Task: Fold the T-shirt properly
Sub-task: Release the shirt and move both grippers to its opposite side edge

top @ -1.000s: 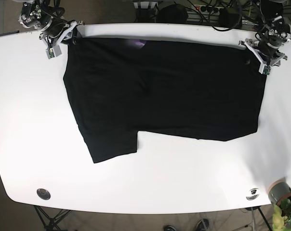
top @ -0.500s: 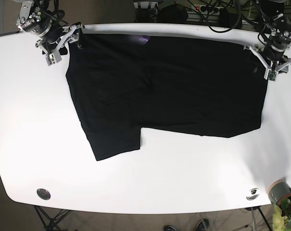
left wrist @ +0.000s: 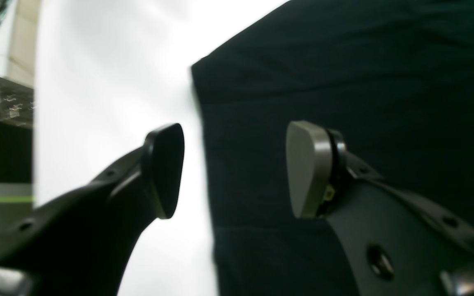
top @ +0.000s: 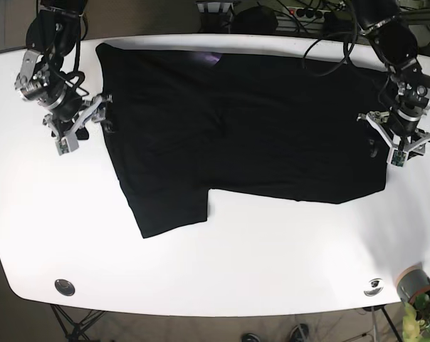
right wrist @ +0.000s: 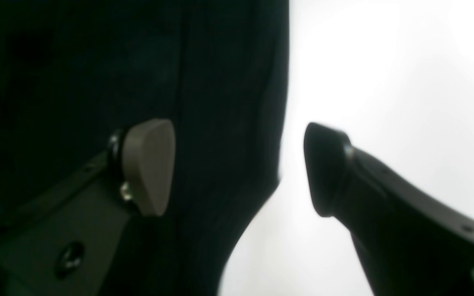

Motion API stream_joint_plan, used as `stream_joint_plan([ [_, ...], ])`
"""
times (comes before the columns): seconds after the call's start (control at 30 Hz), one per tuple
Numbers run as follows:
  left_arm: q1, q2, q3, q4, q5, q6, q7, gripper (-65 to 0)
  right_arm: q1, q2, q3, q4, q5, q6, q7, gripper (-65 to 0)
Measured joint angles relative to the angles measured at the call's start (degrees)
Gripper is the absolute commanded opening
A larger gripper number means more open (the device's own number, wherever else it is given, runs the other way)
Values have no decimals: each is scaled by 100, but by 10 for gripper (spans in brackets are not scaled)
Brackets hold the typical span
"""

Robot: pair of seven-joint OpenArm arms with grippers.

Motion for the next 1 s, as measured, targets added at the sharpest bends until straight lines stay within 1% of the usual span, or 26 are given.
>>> stream_joint_plan([
  [0.03,-120,2,50,-68,162,2,33,-279,214,17,-83,-162,-214,-52,7,-182],
  [0.1,-341,7,101,-201,282,-2,22,-279,579,42,-308,-461,-579,-52,9,-182],
  [0.13,-461,9,109,-286,297,-2,-15,-279,785,17,-389,-623,-682,42,15,-182],
  [0.17,-581,13,118,-391,317,-4,-20,-279,988,-7,-437,-828,-780,87,26,-182],
  [0.23,-752,7,131,-586,313,-4,-24,-279,1303,-35,-452,-1180,-988,68,68,-182],
  [0.27,-841,-2,138,-719,358,-2,-13,-279,1493,-39,-455,-1390,-1143,22,122,-182],
  [0.4,-1174,-52,98,-1132,378,-2,0,-281,2057,-48,-439,-2111,-1294,57,568,-182],
  [0.53,-1534,-151,140,-1572,376,-4,-20,-282,2702,-66,-442,-3088,-1720,39,866,-182],
  [0.67,-1635,-177,125,-1714,376,-2,-22,-282,3139,-81,-446,-3768,-1757,59,1244,-182],
  [0.8,-1637,-173,131,-1801,372,-4,-20,-282,3351,-136,-481,-4312,-1838,55,1384,-184],
  [0.87,-1679,-175,133,-1908,376,-7,-22,-281,3370,-188,-732,-4516,-1886,-33,1480,-184],
  [1.0,-1790,-179,111,-2131,374,-2,-17,-279,3348,-380,-1163,-4715,-1792,-15,1941,-184],
])
